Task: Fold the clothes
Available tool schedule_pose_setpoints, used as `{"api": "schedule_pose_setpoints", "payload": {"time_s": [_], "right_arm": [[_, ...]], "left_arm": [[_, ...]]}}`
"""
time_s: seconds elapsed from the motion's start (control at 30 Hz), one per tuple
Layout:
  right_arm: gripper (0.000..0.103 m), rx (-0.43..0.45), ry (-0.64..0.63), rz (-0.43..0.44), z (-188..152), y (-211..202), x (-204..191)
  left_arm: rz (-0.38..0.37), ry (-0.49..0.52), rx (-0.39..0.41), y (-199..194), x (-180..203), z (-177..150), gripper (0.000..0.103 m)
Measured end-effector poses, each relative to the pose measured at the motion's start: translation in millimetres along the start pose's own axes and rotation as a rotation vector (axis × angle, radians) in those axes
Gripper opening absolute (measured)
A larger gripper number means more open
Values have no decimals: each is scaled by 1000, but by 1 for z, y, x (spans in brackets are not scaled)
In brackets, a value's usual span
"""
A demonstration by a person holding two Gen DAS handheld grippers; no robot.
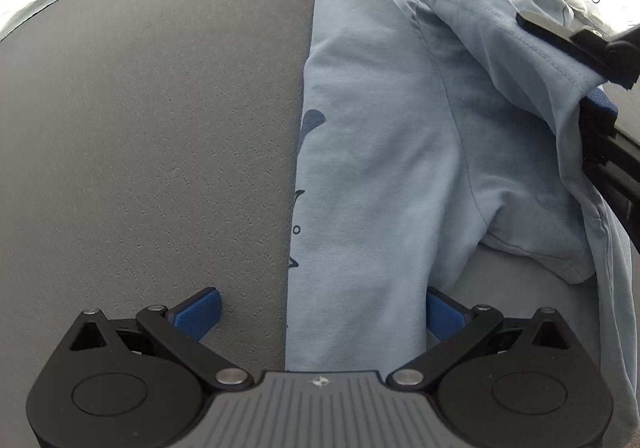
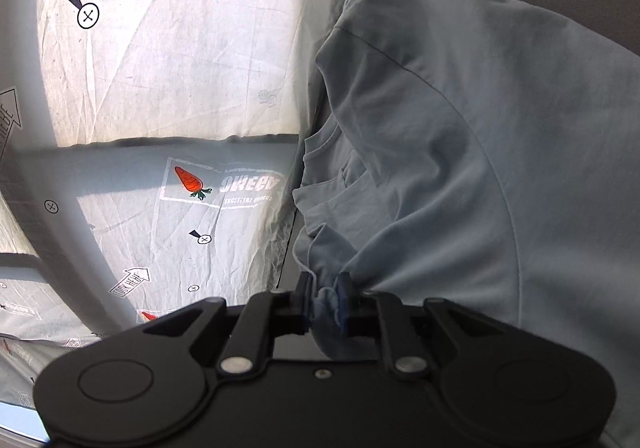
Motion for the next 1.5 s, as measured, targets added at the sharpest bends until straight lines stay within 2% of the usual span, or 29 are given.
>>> {"api": "schedule_pose_setpoints", "payload": {"time_s": [0.1, 0.27, 0.4, 0.57, 0.63, 0.73, 0.77, 0.87, 0.97, 1.03, 1.17, 1.33, 1.43, 1.5], "right_arm": [[13, -34, 23, -22, -6, 12, 6], [13, -31, 127, -53, -17, 4, 34], [13, -32, 121, -76, -20, 2, 38], [14, -48, 116, -147, -22, 14, 48], [18, -56, 122, -149, -22, 16, 46], [36, -82, 114, -104, -21, 8, 31], [39, -88, 105, -90, -22, 4, 25], [41, -63, -17, -107, -24, -28, 4], [41, -29, -183, -177, -32, -71, -10], [41, 8, -219, -214, -41, -105, -7], [41, 73, -230, -277, -59, -175, 12], [41, 105, -378, -455, -95, -240, 32], [40, 132, -444, -512, -110, -266, 35], [39, 150, -448, -515, -114, -280, 36]], "left_arm": [[-3, -2, -2, 0, -1, 1, 103], [-1, -23, -1, -3, -6, 4, 103], [-4, -40, 18, -7, -10, 12, 103], [-5, -45, 10, 4, -23, 17, 103], [0, -37, 21, 1, -23, 15, 103], [-15, -55, 39, -8, -30, 13, 103], [-19, -59, 46, -12, -32, 10, 103], [-10, -60, 82, -34, -30, -8, 103], [-1, -54, 98, -44, -33, -18, 103], [0, -47, 92, -43, -21, -26, 103], [5, -16, 58, -51, -25, -90, 103], [11, 50, -7, -50, -21, -167, 103], [16, 88, -25, -49, -14, -199, 103], [19, 102, -28, -51, -11, -213, 103]]}}
Point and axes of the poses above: each gripper's, at about its wrist camera, not at the fingertips, and y roughly the way its jaws point, x to its right, z to its top, the point moved 6 cm from there along y, roughly the way its jaws point, and after that the axes turned 9 degrees about z, right-handed, at the moved point
